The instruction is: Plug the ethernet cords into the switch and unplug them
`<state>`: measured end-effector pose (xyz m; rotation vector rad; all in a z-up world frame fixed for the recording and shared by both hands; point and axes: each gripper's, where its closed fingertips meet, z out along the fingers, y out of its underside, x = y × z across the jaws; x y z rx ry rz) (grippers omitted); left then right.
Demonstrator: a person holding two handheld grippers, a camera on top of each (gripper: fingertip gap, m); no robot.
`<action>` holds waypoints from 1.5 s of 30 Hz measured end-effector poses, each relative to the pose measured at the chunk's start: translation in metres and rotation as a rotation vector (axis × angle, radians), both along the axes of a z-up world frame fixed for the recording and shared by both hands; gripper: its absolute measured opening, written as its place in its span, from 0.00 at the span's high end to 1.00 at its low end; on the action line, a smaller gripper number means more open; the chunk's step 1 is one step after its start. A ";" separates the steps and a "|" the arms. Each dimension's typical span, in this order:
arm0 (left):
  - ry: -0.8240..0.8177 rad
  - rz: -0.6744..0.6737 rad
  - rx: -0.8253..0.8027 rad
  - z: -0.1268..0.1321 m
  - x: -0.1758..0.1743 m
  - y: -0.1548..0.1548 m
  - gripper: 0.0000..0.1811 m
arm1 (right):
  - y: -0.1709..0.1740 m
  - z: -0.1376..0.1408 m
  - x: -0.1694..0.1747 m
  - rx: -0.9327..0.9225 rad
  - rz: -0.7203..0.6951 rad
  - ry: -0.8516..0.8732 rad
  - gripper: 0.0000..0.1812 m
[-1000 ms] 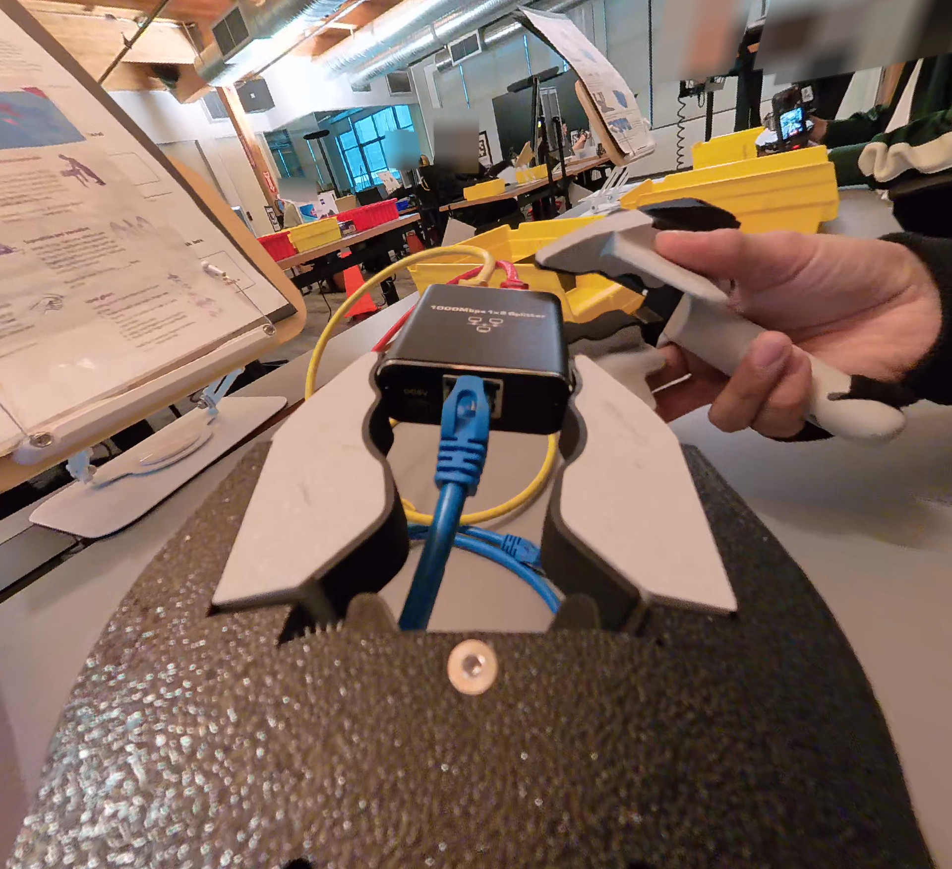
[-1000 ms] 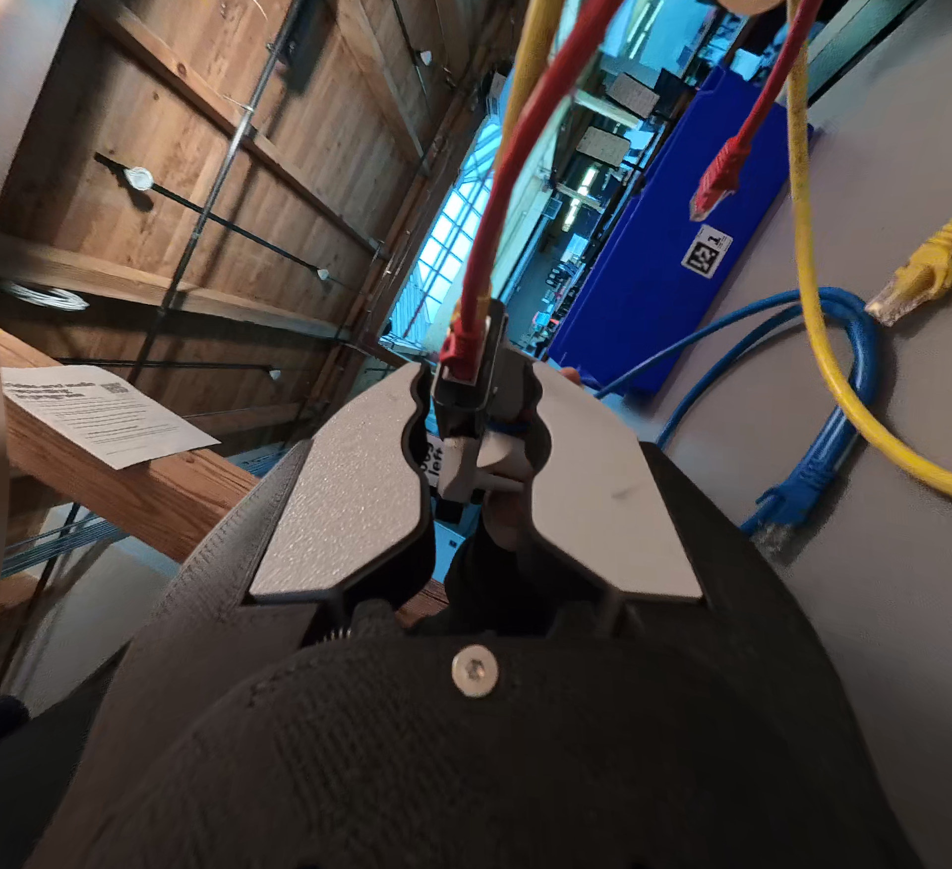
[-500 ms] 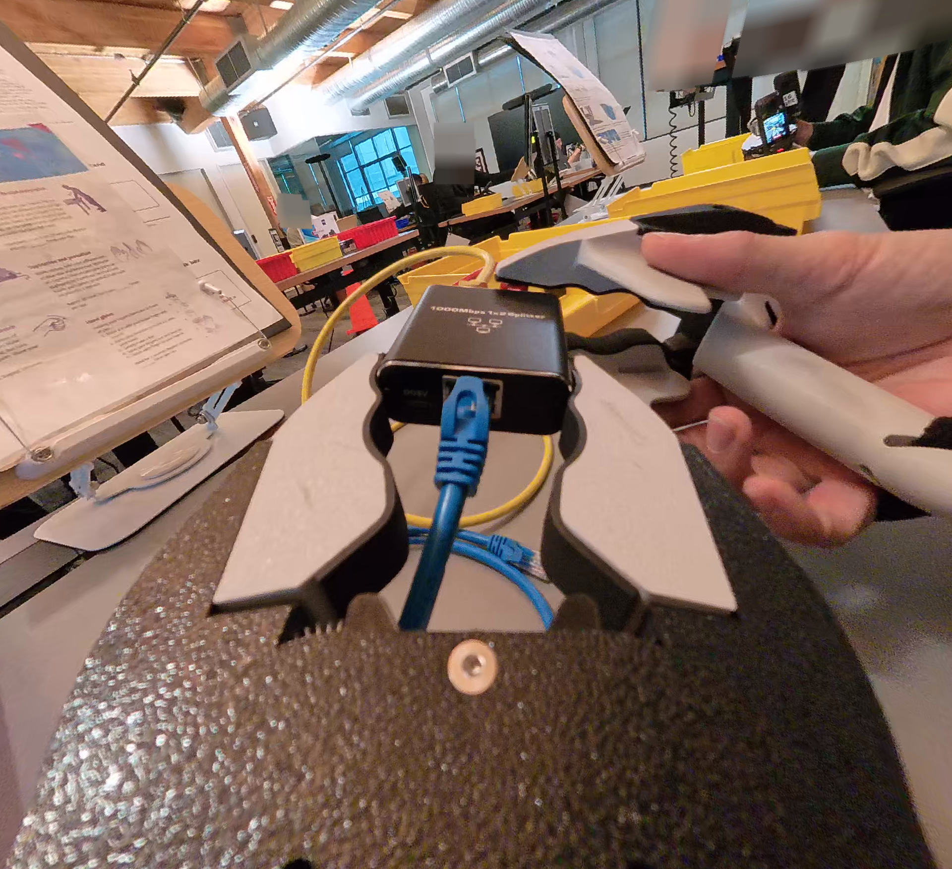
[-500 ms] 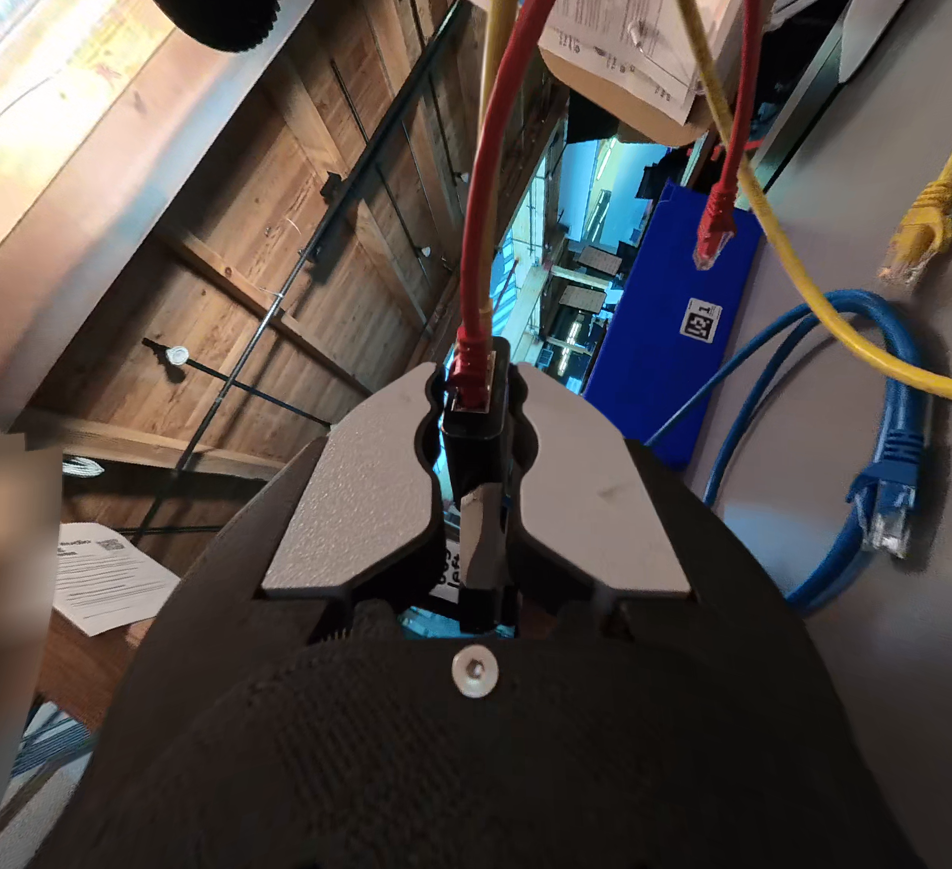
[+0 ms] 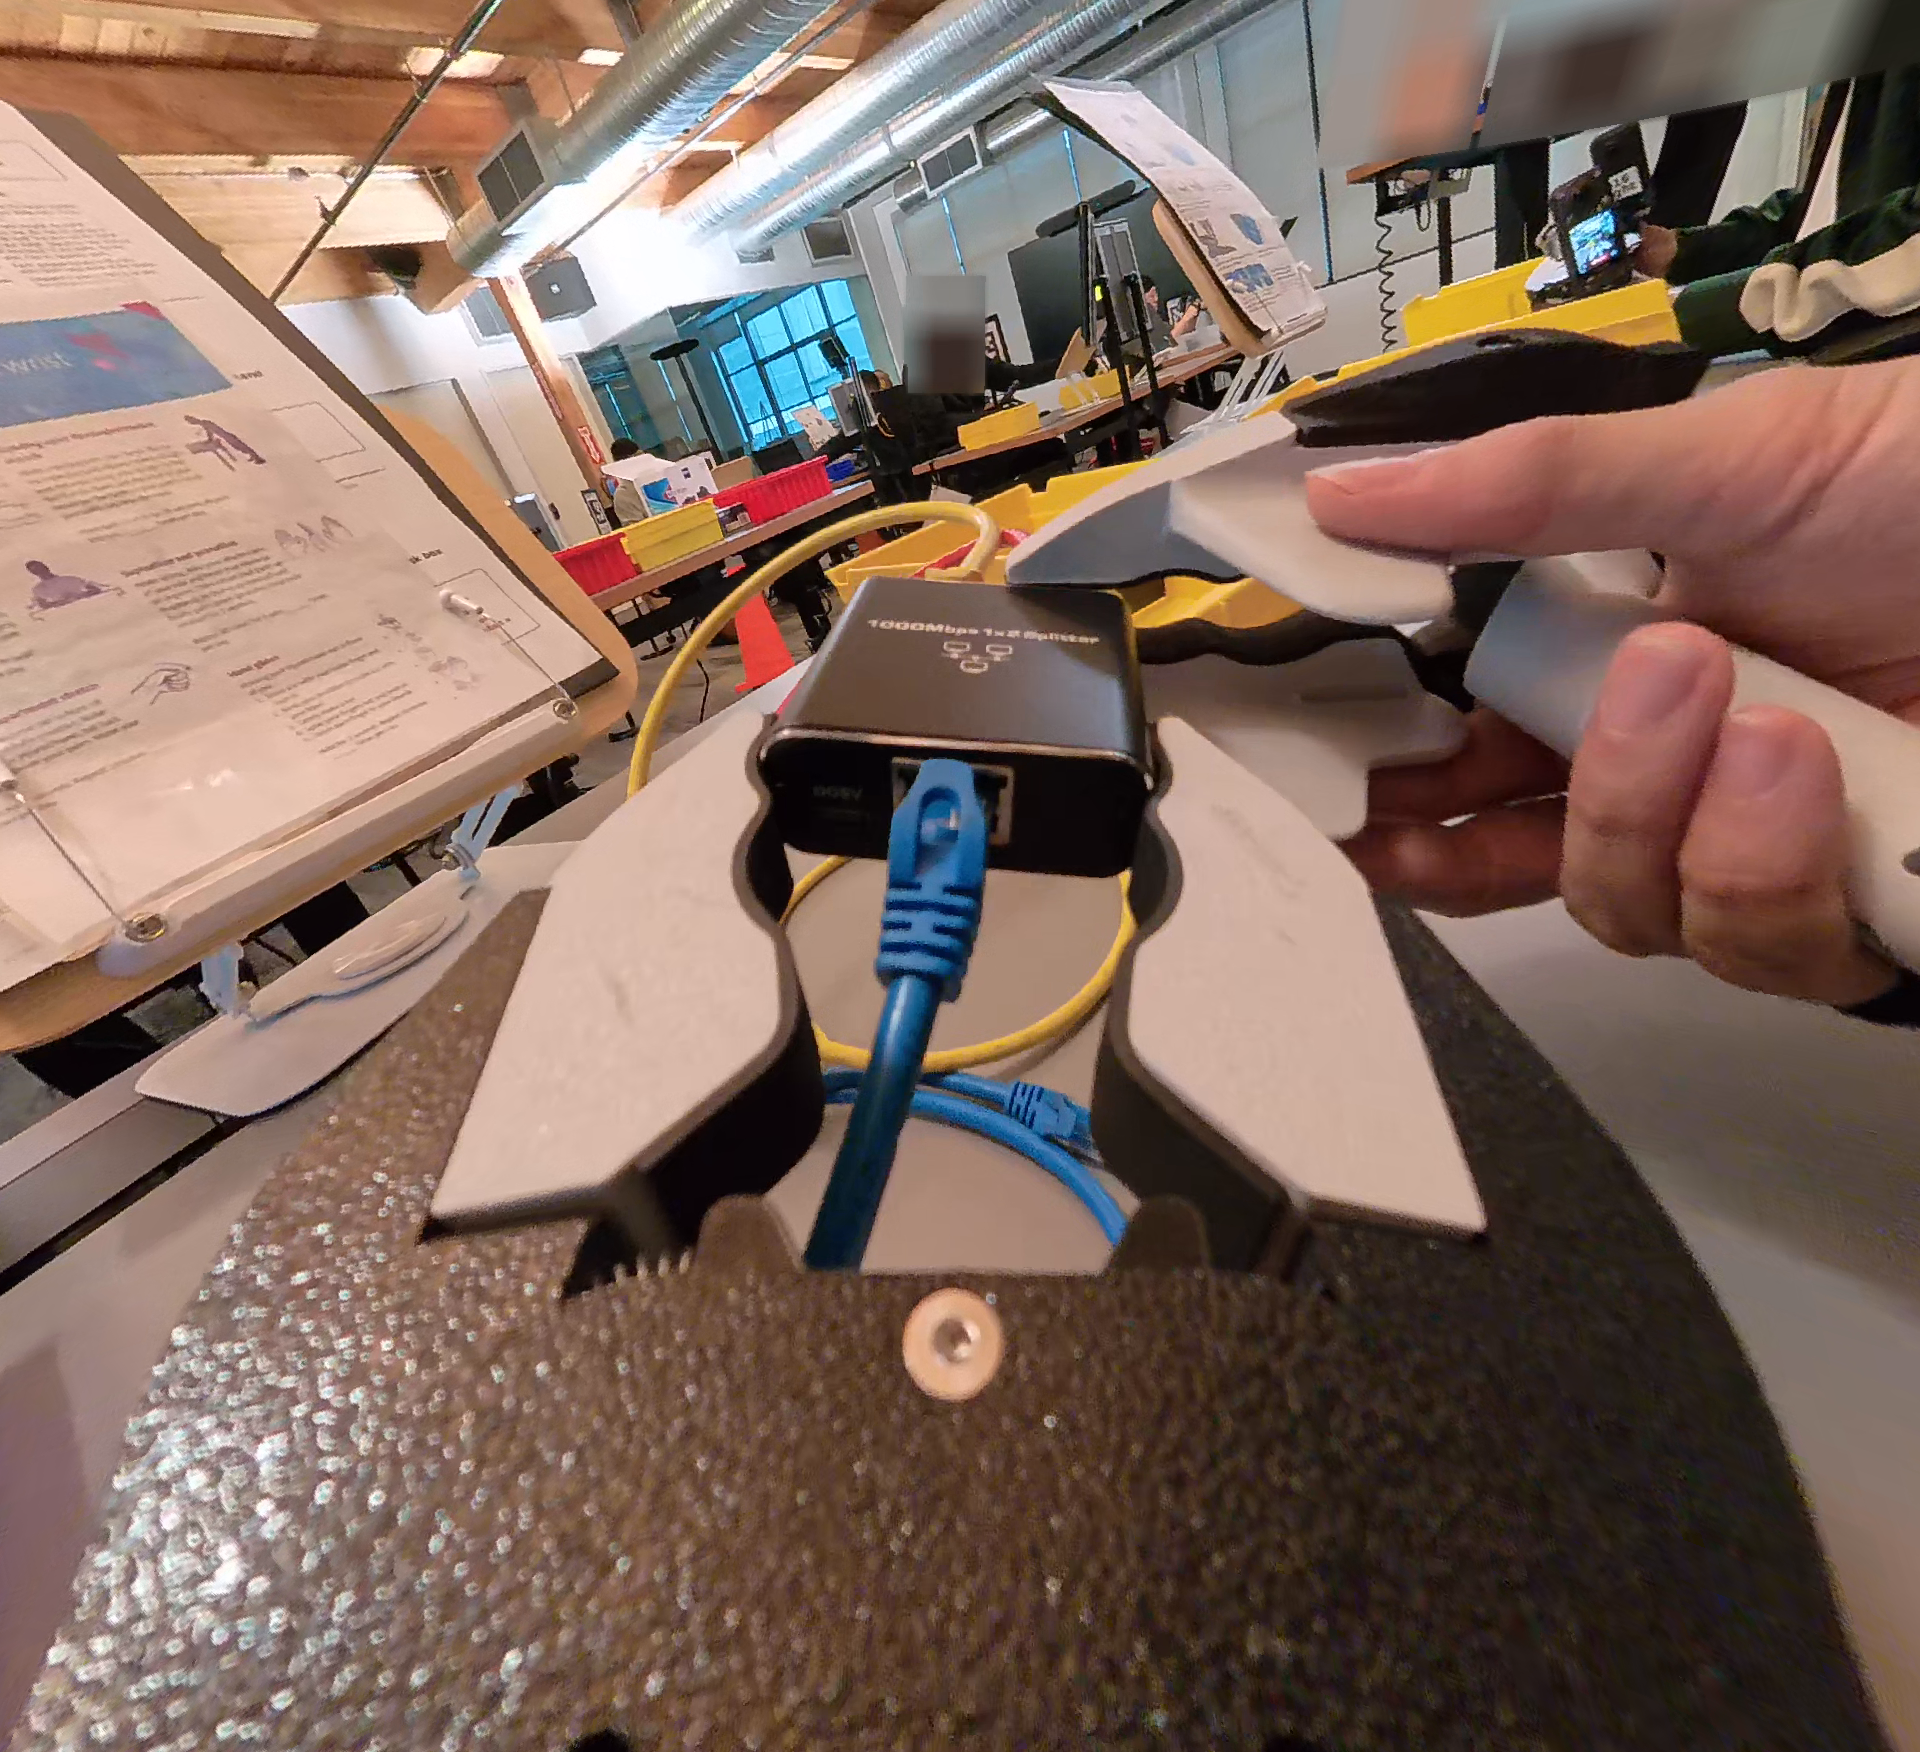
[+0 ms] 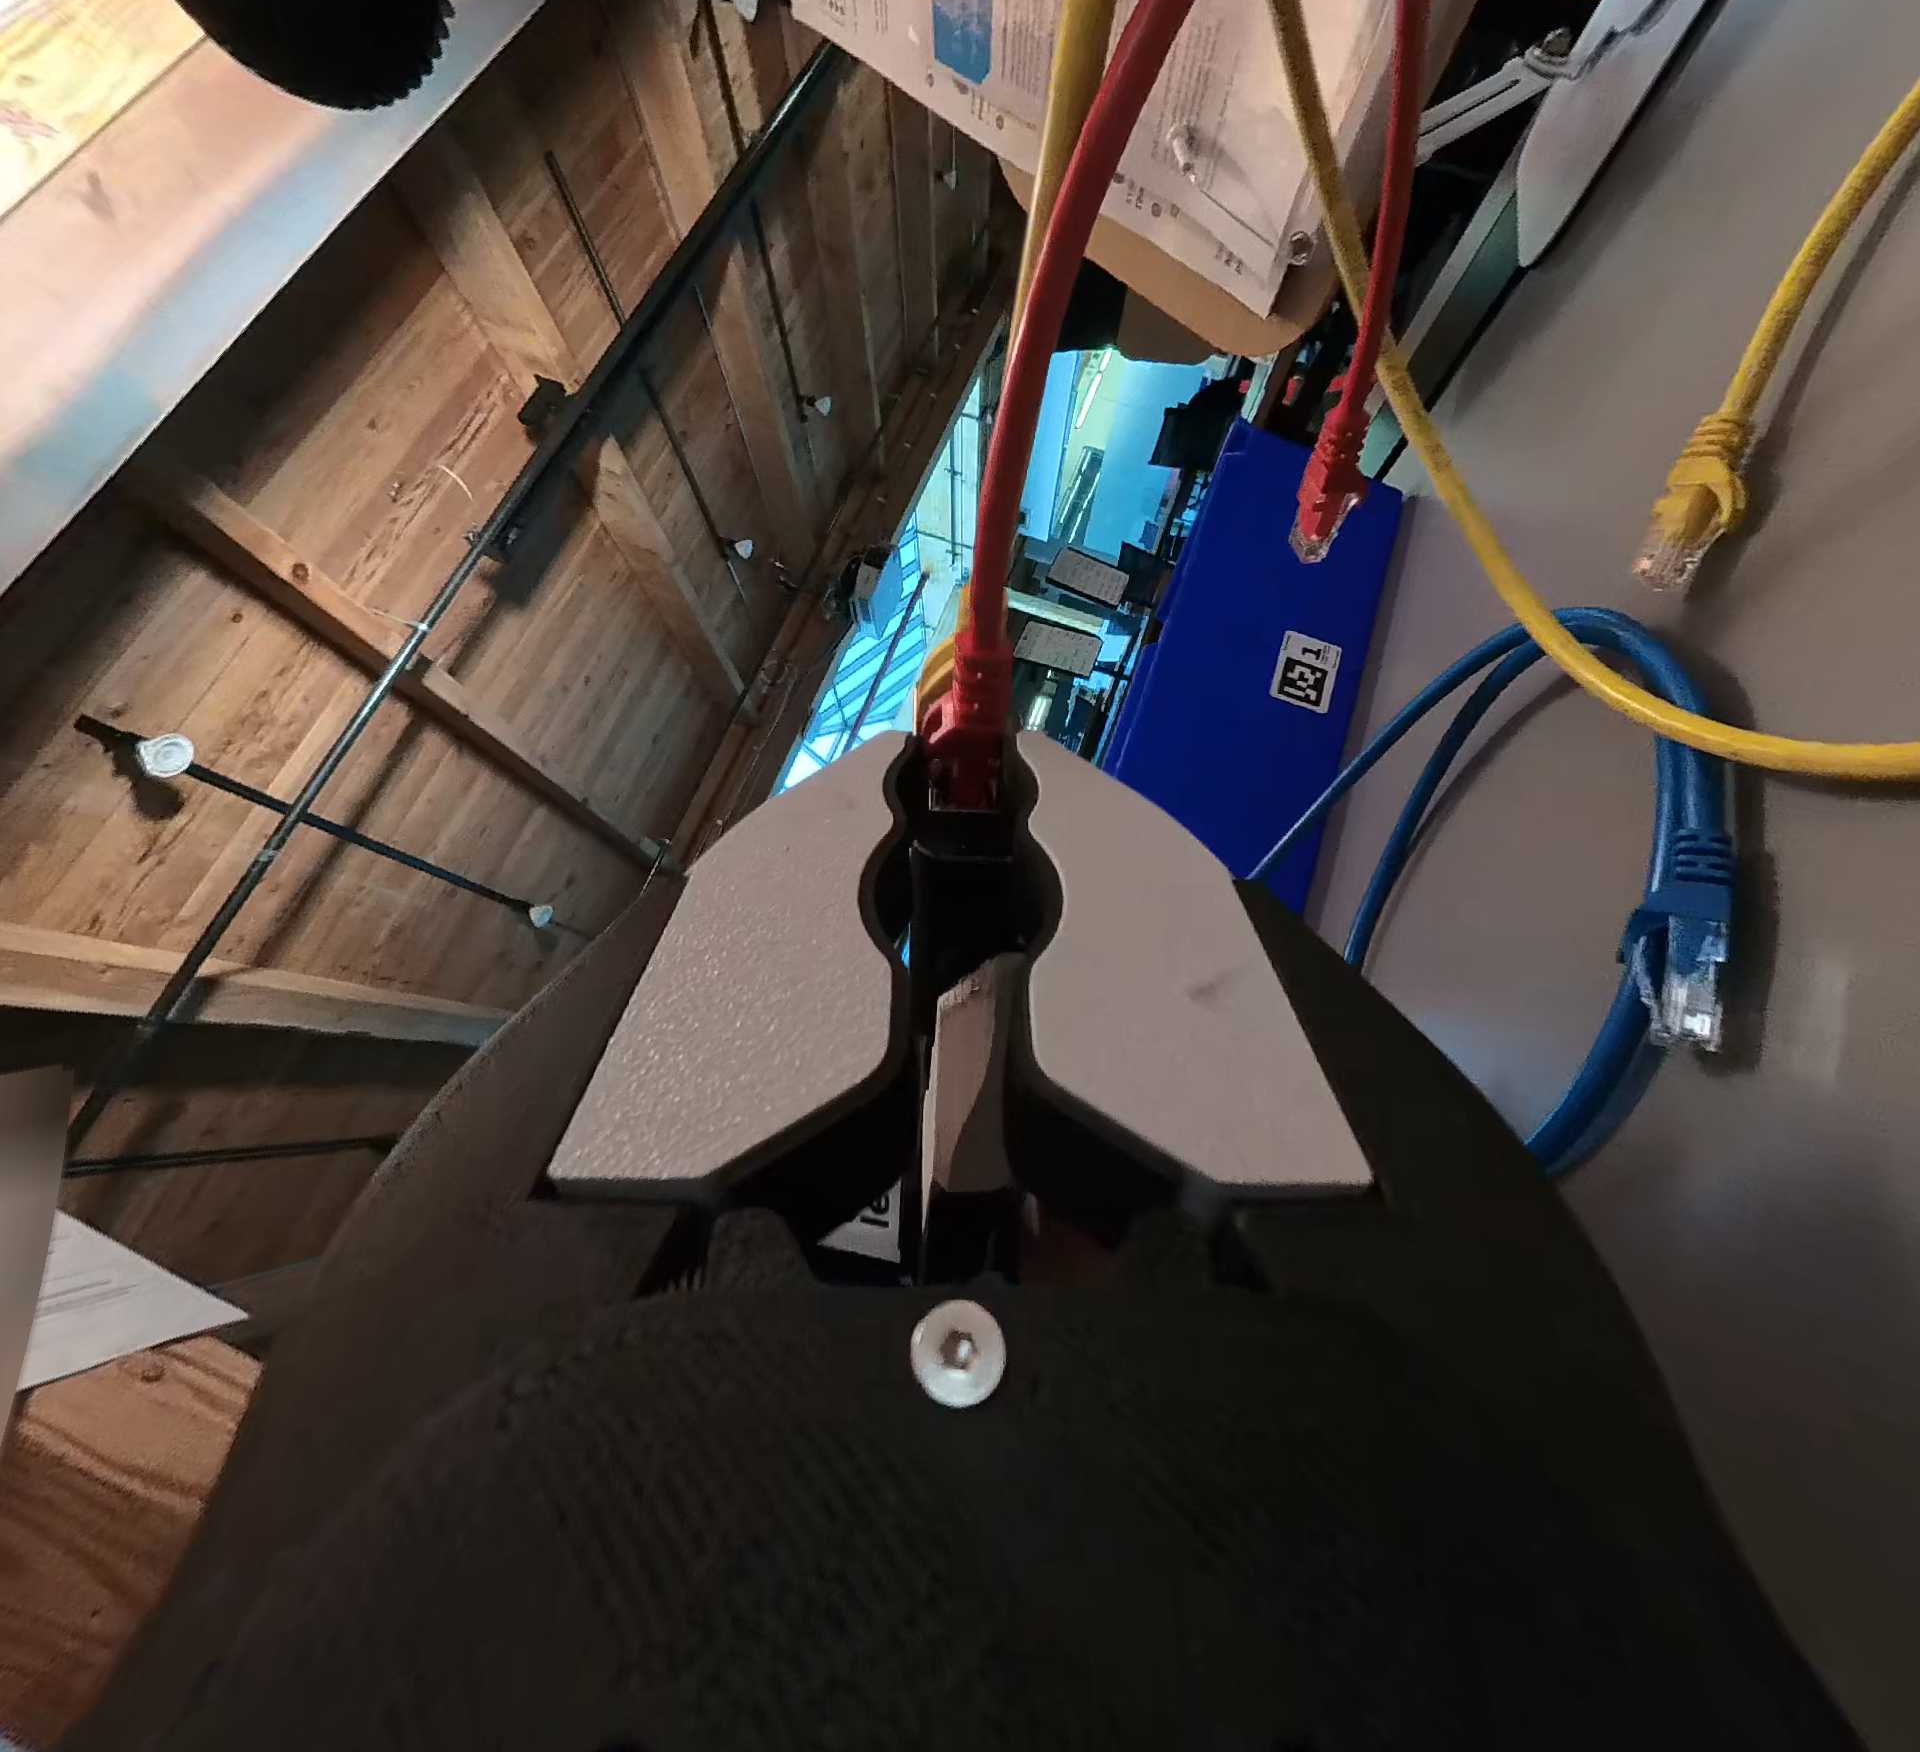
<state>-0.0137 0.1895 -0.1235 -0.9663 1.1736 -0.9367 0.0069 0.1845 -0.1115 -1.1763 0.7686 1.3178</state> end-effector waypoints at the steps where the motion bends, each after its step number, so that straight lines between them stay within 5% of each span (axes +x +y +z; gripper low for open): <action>1: 0.004 0.004 0.000 -0.001 0.001 0.000 0.65 | 0.000 -0.002 0.001 -0.011 -0.010 0.004 0.93; 19: 0.030 0.065 0.011 -0.010 0.000 0.005 0.65 | 0.005 -0.010 -0.001 0.000 0.020 0.069 0.93; 32: -0.013 0.093 -0.020 -0.005 -0.004 0.012 0.65 | 0.013 -0.005 -0.008 0.070 0.079 -0.153 0.94; 42: -0.008 0.127 -0.010 -0.004 -0.005 0.017 0.65 | 0.019 -0.003 -0.009 0.123 0.104 -0.162 0.96; 45: -0.038 0.132 0.003 0.000 -0.009 0.017 0.65 | 0.020 -0.002 0.015 0.133 0.024 -0.125 0.95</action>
